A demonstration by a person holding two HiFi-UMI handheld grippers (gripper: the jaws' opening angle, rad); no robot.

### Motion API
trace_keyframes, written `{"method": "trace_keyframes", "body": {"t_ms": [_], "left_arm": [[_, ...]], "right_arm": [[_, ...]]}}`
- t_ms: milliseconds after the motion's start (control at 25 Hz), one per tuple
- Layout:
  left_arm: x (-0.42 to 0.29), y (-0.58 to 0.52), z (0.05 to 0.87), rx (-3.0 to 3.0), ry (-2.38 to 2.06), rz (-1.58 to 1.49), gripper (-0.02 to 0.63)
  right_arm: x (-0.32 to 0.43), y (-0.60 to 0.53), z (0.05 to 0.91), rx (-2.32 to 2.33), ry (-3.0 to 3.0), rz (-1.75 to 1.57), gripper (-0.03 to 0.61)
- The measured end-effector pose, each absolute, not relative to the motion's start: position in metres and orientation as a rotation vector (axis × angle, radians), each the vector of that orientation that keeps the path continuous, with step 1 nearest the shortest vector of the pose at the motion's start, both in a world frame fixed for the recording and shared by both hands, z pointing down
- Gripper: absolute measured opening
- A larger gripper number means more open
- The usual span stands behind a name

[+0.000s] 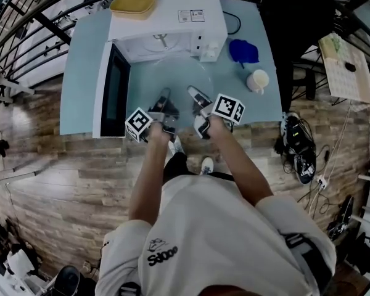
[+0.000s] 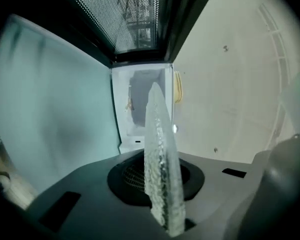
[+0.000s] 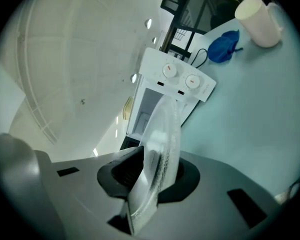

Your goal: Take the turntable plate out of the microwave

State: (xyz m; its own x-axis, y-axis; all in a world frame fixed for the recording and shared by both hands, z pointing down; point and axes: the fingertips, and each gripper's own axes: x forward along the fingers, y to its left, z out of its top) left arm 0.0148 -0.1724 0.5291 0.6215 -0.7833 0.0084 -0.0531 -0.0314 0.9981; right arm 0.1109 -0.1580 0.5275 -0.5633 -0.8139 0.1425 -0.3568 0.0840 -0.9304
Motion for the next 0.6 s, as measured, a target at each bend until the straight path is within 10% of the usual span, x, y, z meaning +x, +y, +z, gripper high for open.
{"method": "trace_keyframes", "body": {"t_ms": [600], "left_arm": [[0.05, -0.042, 0.384, 1.713, -0.691, -0.84, 0.043]], "right_arm": [[0.142, -0.036, 0.387, -0.886, 2.103, -1.187, 0.054]]}}
